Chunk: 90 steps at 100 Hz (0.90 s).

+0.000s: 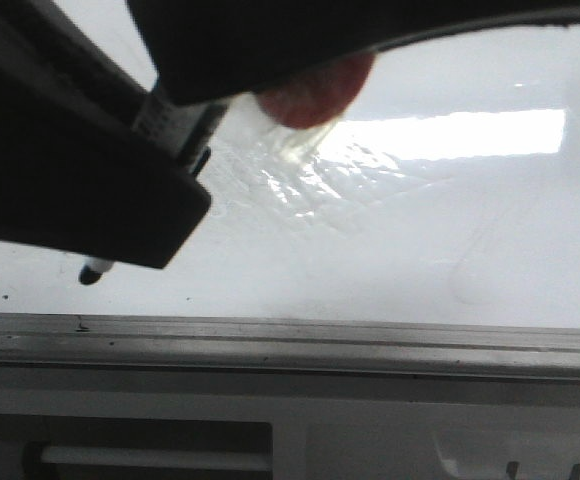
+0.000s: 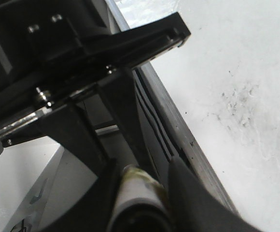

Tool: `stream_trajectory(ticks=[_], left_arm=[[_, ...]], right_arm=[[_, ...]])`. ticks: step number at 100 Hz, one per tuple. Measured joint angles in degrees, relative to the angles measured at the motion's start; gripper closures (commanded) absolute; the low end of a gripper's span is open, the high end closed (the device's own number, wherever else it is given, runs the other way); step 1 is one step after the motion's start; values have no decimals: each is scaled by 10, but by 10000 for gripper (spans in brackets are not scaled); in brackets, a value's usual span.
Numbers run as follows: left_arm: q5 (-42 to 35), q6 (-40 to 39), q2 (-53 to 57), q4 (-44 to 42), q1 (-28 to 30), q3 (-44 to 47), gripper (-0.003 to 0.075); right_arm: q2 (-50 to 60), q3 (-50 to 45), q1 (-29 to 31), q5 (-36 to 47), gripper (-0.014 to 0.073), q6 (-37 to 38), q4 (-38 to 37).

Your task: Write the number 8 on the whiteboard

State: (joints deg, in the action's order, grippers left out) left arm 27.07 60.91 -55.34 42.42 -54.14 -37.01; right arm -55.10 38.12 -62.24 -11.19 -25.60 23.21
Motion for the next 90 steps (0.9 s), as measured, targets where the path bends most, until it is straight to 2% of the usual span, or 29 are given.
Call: stream_trajectory(ticks=[5, 10, 17, 23, 29, 34, 50, 71, 90], left_arm=[[0, 0, 0, 0, 0, 0, 731], [-3, 0, 0, 0, -1, 0, 687], [-11, 0, 0, 0, -1, 1, 564], [-23, 0, 0, 8, -1, 1, 404], [-38, -9, 4, 13, -1, 1, 295], [-50, -22, 13, 15, -1, 1, 243], [-65, -93, 79, 17, 33, 11, 265], [-71, -156, 234, 20, 137, 72, 365], [-71, -165, 346, 34, 222, 135, 484]], right_arm=[[0, 0, -1, 0, 664, 0, 0], [0, 0, -1, 0, 664, 0, -1], [0, 0, -1, 4, 664, 0, -10], [0, 0, -1, 10, 653, -1, -18], [0, 1, -1, 12, 646, -1, -24], [4, 2, -1, 10, 644, -1, -32], [36, 3, 28, -15, 634, -1, -67], [99, 3, 90, -26, 633, -1, -162], [109, 3, 173, 66, 633, -1, -213]])
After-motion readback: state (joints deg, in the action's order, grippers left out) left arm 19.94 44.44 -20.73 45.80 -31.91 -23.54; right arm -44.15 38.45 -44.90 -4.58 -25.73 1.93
